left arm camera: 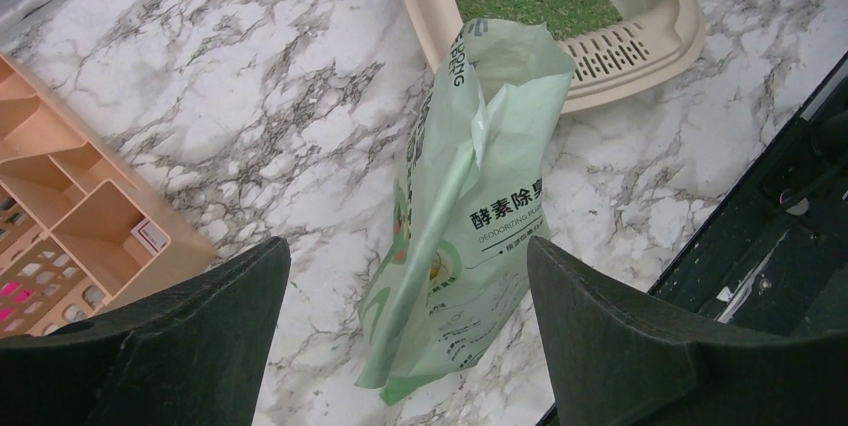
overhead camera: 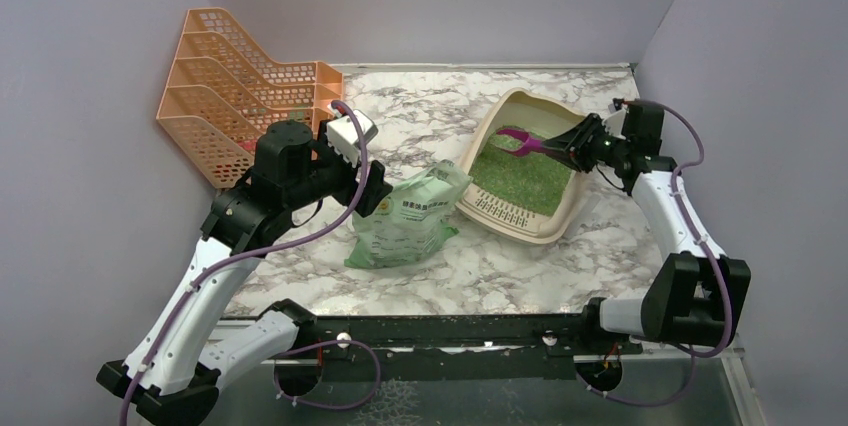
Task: Fill the litter box with clean litter
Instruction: Pour the cat litter into the litter box.
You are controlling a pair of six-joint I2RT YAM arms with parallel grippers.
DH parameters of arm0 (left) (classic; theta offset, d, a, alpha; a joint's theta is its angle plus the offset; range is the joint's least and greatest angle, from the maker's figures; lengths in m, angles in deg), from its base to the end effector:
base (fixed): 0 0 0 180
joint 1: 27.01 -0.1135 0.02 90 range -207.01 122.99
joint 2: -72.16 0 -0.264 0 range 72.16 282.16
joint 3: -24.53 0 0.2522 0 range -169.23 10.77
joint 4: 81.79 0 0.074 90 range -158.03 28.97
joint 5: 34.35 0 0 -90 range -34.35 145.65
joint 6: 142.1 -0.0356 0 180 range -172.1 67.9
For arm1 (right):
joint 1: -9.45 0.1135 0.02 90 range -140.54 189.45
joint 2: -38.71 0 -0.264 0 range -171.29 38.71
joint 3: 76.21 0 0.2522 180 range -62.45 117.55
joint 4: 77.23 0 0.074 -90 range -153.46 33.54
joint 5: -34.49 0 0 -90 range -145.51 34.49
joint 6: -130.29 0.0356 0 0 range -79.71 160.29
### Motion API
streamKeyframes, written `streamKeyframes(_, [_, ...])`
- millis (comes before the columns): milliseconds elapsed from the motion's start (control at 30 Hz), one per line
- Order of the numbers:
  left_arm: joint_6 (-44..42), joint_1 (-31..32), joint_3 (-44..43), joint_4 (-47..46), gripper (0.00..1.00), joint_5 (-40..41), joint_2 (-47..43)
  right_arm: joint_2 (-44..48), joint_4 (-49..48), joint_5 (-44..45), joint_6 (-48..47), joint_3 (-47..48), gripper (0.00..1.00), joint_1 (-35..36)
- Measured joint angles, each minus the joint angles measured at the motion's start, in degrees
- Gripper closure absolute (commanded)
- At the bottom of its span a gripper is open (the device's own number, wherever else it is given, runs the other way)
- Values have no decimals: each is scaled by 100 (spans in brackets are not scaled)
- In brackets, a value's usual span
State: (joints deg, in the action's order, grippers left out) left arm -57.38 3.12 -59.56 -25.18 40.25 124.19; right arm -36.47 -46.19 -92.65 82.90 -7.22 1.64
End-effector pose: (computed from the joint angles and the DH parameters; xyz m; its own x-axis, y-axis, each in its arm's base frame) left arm 0.1421 -0.0934 0.4105 -0.2941 0.2732 -0.9159 0.7230 0.6904 -0.0262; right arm 0.2850 -0.0174 0.2796 -0.6902 0.6394 -0.3387 0.1350 0.5737 0.8079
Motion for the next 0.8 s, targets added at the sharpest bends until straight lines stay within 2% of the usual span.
streamKeyframes(800, [37, 0, -4, -2, 10, 52, -7, -573, -146, 1325, 146, 566, 99, 138])
